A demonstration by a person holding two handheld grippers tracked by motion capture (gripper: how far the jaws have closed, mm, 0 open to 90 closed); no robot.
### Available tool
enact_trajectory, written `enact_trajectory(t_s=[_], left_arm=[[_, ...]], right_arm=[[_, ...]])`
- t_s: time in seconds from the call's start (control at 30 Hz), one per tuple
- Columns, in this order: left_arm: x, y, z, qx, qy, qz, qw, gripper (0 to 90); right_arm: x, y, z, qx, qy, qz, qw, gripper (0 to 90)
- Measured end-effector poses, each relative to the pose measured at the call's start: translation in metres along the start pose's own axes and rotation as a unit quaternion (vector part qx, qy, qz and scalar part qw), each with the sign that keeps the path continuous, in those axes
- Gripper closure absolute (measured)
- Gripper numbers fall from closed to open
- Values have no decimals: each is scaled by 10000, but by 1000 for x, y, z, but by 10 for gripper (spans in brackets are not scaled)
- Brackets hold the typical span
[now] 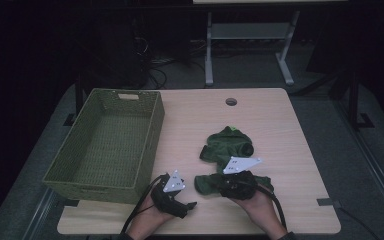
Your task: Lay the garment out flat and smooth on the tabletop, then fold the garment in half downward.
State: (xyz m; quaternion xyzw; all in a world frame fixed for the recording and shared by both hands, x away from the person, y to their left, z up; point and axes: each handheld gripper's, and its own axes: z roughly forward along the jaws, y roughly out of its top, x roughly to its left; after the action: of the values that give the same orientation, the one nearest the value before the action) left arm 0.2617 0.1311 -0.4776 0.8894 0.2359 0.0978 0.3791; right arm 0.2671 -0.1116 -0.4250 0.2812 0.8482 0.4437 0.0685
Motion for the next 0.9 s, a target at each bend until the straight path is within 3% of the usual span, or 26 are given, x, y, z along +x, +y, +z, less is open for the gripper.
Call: enact_trajectory(t_s=[0.23, 0.43, 0.63, 0.73, 0.83, 0.9], left_arm=[[0, 0, 0, 1, 2, 8, 10000, 125], [0, 0, 0, 7, 12, 32, 10000, 125], [1, 0, 0, 23, 9, 58, 10000, 125], [1, 0, 0, 33, 12, 69, 10000, 125], [0, 0, 0, 6, 8, 37, 10000, 125], [0, 0, 0, 7, 8, 38, 10000, 125]], right_arm=[[12, 1, 19, 172, 166, -186, 9995, 743], [15, 0, 39, 379, 201, -313, 9986, 740], [12, -7, 56, 697, -170, -483, 9963, 718], [13, -11, 61, 664, -235, -503, 9963, 728], [15, -13, 63, 633, -343, -539, 9959, 802], [15, -14, 63, 582, -310, -441, 9968, 846]])
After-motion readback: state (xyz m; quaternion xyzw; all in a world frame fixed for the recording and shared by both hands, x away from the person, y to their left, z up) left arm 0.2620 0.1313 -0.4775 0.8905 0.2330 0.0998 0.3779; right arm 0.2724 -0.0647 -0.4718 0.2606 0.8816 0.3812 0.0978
